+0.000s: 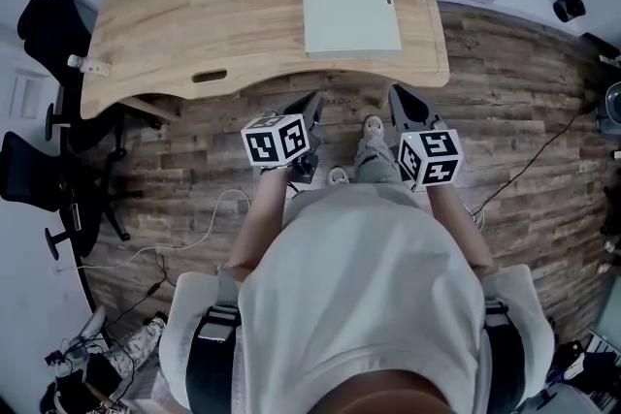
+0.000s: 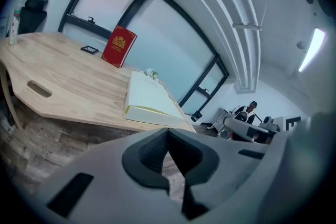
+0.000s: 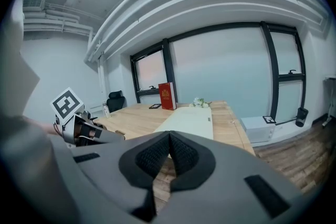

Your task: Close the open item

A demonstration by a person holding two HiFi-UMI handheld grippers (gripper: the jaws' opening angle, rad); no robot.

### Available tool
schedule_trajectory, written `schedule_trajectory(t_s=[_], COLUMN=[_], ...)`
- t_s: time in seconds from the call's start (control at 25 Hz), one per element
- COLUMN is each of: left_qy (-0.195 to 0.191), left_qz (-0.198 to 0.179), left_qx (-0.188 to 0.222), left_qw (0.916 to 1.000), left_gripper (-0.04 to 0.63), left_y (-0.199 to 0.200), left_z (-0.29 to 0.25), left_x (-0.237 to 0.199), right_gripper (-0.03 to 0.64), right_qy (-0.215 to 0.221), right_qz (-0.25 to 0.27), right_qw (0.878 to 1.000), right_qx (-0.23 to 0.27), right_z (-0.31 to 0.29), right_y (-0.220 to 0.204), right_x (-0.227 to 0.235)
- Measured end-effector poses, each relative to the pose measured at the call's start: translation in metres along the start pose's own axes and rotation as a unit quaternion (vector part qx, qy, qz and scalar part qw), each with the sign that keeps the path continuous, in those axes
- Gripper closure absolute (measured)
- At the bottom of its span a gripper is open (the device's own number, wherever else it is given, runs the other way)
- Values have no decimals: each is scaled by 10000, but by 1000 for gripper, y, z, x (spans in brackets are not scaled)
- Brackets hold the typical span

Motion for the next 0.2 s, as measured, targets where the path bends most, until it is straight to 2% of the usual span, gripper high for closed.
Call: schedule_trajectory(t_s=[0.2], left_qy=[77], left_qz=[53], left_qx=[94], left_qw=[9999], left_gripper=[575], left_y=[9], left_z=[0], left_x=[-4], right_gripper=[598], right_qy=[-18], right_qz=[48], right_qw=[10000], right_qx=[-20], right_z=[-3], right_y=[-1], right_x=[2])
Point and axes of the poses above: the fingertips, and each gripper's own axes: z backward along the fingers, x to its right, y out of its top, the point moved 6 cm from there along z, backward along the fingers, and after that the axes turned 14 degrees about z, right-handed, at the moved point
